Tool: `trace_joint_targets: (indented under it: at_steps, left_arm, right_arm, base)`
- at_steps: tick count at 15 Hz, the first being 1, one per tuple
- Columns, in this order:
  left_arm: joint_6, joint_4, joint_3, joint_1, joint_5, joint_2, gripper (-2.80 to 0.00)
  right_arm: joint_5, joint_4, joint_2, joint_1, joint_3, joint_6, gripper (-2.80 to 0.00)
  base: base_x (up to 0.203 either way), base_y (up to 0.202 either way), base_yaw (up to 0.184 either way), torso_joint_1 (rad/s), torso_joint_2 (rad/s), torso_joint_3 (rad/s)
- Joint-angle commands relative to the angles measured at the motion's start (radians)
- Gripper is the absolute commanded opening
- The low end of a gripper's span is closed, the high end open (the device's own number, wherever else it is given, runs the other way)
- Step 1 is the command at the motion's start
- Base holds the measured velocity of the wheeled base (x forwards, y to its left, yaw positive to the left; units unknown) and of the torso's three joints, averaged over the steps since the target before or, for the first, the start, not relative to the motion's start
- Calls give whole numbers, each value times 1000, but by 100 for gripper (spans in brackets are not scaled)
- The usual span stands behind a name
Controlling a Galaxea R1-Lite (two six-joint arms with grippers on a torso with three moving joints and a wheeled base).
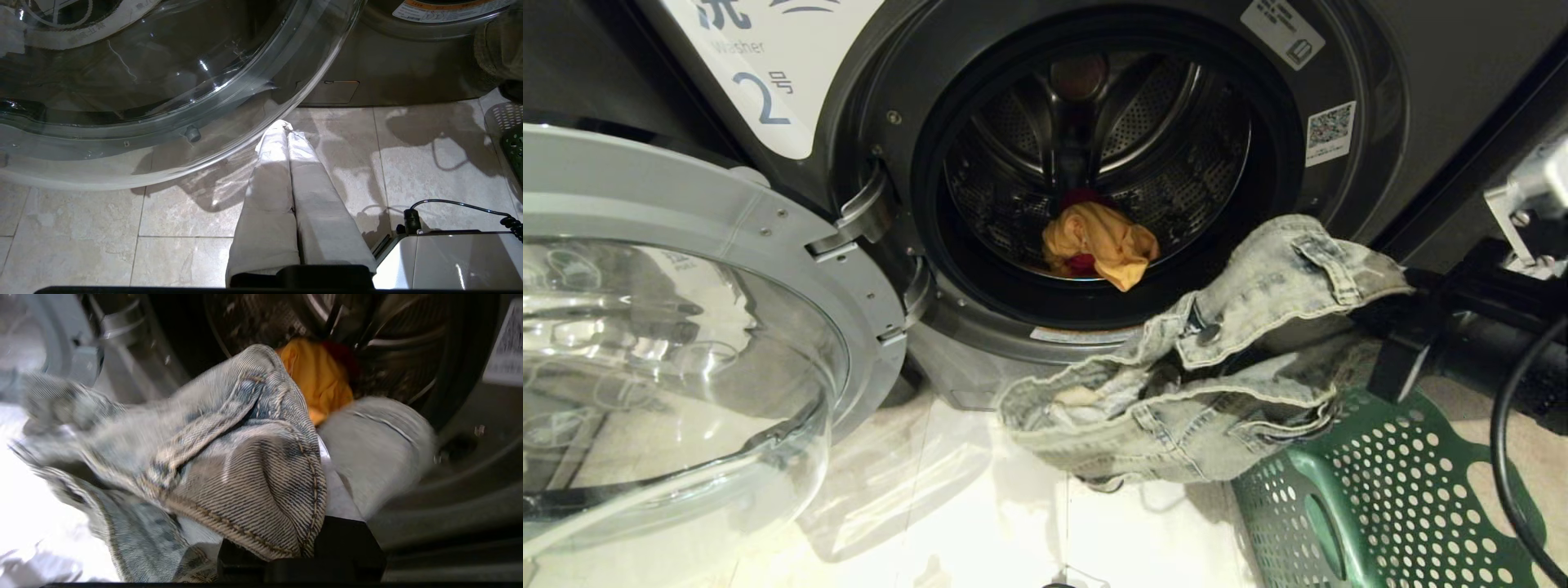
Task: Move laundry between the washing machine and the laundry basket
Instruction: Pick a cloth and place it into the basket
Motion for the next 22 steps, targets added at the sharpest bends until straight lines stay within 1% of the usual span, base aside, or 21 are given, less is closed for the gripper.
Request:
trace_joint_targets:
  at_steps: [1,5,7,8,12,13,15,19,21,22]
  left_arm:
    - [0,0,0,0,0,2,-280]
    - [0,0,0,0,0,2,-280]
    - [0,0,0,0,0,2,-280]
    - [0,0,0,0,0,2,-280]
    - [0,0,0,0,0,2,-280]
    - [0,0,0,0,0,2,-280]
    - [0,0,0,0,0,2,-280]
    - [0,0,0,0,0,2,-280]
    - [0,0,0,0,0,2,-280]
    - [0,0,0,0,0,2,-280]
  right_arm:
    - [-6,-90,140,6,-46,-3,-280]
    - [-45,-402,390,-4,-70,-3,-280]
    - [-60,-528,521,-27,-136,-4,-280]
    - [-67,-559,582,-40,-190,-9,-280]
    - [-103,-622,792,-85,-510,-38,-280]
    - [-108,-637,846,-92,-588,-49,-280]
    - [-111,-683,929,-101,-694,-93,-280]
    - [-104,-771,1041,-86,-932,-165,-280]
    - [-102,-850,1101,-69,-1019,-182,-280]
    - [-100,-869,1129,-60,-1071,-188,-280]
  base:
    - [0,0,0,0,0,0]
    - [0,0,0,0,0,0]
    - [0,0,0,0,0,0]
    - [0,0,0,0,0,0]
    - [0,0,0,0,0,0]
    - [0,0,0,0,0,0]
    - [0,0,0,0,0,0]
    - [0,0,0,0,0,0]
    - [0,0,0,0,0,0]
    - [0,0,0,0,0,0]
